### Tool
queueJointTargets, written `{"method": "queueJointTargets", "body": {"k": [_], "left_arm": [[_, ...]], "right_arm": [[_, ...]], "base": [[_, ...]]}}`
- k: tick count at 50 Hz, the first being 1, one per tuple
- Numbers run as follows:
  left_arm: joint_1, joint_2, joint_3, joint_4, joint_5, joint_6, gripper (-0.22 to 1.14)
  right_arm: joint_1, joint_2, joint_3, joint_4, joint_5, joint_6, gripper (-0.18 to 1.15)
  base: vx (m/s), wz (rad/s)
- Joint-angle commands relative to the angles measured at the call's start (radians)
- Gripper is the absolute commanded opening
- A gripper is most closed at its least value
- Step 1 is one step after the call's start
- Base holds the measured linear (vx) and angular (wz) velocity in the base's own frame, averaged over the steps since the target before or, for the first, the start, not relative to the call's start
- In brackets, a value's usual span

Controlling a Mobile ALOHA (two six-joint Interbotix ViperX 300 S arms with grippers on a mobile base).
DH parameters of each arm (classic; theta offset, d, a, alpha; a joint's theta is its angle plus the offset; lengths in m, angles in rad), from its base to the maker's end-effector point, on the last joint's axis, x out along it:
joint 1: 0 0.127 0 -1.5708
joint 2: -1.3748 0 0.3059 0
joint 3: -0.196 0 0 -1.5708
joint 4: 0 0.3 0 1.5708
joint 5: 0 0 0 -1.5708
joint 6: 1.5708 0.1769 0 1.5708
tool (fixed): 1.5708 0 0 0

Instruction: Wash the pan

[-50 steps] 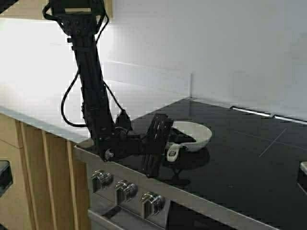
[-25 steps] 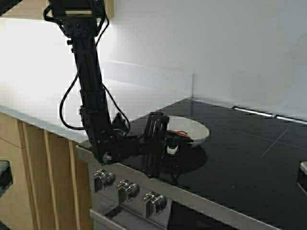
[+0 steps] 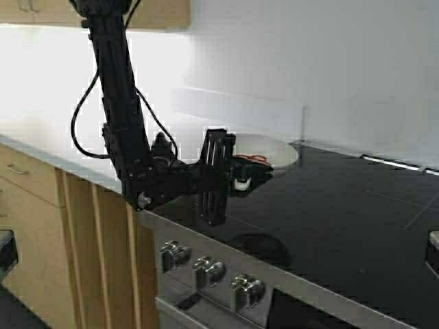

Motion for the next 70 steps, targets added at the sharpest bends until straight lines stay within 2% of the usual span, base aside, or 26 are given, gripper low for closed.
{"method": "queueJointTargets", "body": {"k": [1,25,70], "left_arm": [[0.000,-0.087,0.018,-0.003,-0.031,0.023,0.02],[0.000,-0.158,0.143,-0.015,-0.101,0.046,0.02],[0.000,-0.166,0.152,-0.011,-0.121,0.058,0.02]], "right_arm": [[0.000,0.009,-0.009,-0.002,-0.005,0.005,0.08],[0.002,0.008,-0.003,-0.002,-0.005,0.017,0.08],[0.002,0.011,0.003,-0.002,-0.006,0.009,0.08]], "base": [[0.02,0.22],[0.05,0.33],[0.08,0.44]]}}
